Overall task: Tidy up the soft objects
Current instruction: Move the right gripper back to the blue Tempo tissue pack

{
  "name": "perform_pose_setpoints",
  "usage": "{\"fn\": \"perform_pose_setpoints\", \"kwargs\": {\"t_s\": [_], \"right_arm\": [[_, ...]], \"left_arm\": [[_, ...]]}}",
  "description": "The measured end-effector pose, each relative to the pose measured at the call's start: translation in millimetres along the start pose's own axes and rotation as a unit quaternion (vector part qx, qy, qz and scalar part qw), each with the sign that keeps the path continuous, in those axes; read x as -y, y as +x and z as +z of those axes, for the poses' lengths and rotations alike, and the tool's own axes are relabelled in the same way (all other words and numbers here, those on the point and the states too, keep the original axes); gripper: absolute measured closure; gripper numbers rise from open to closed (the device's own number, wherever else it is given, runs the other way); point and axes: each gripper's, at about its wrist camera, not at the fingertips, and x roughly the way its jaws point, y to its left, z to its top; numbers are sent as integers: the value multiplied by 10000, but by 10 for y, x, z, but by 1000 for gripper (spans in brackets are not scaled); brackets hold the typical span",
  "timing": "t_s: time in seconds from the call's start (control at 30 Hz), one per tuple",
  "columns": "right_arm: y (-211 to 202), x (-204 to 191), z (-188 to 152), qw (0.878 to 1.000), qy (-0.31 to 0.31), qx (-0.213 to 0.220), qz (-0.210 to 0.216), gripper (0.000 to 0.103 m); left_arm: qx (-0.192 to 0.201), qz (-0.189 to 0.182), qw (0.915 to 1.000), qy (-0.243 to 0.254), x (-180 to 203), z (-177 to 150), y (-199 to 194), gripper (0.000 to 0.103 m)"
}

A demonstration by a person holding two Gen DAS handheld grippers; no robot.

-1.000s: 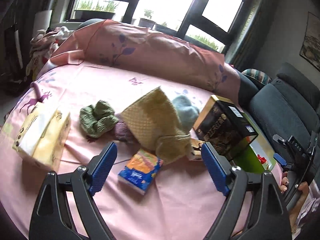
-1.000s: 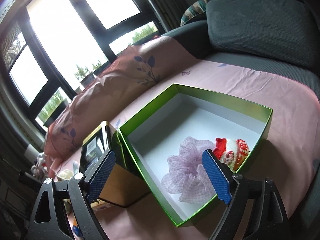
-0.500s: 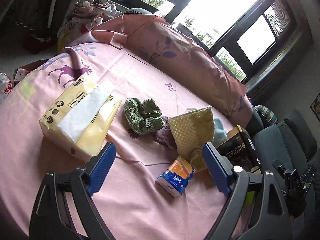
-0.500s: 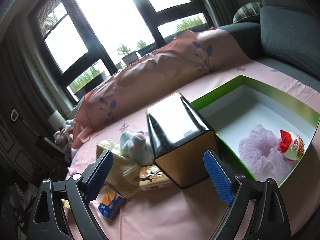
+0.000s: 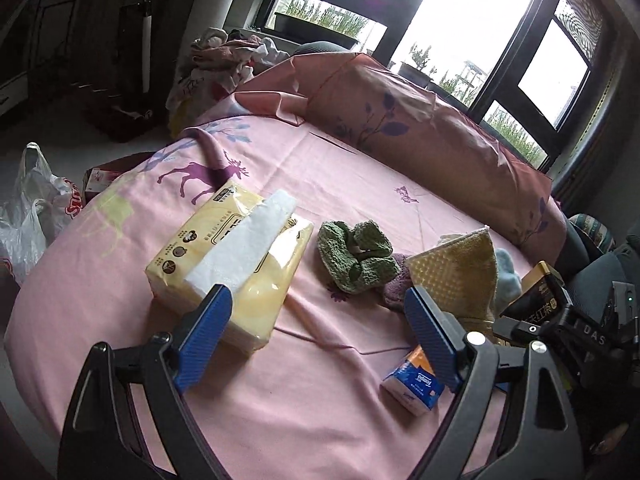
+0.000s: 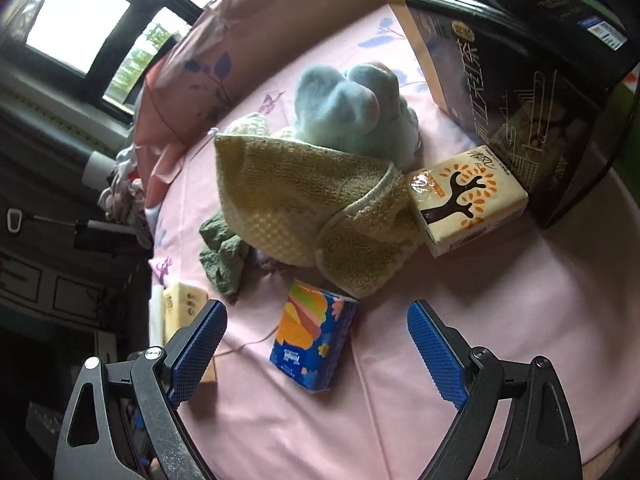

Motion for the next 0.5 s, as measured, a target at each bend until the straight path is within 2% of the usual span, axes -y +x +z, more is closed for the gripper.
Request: {"fn": "perform_pose_setpoints", "kwargs": {"t_s": [0.07,0.2,0.33,0.4,0.43,0.5], "right_arm": [[138,-1,-40,9999,-45,57,-133,11],[413,-77,-124,9971,-507,-273,-497,11],[494,-248,-244,9894,-1166,-35,-861,11],[537,-325,-295,9848,-1482,-3,-903,21],[557,-360,-323,9822,-1616,10,-954,22],[560,-417,-355,9790,-1834,78,-887,34]], "left_arm": [[-30,-27,10000,-81,-24,-3,10,15],[-71,-71,9998,-165,-33,-9,1,15],[-30,-37,9997,-227,3,-13,-21,15],[-71,-47,9996,-268,-4,-20,-13,15],[-88,-65,9995,-287,-1,-24,-9,15],[-125,-99,9993,-325,-1,-32,-2,15]]}}
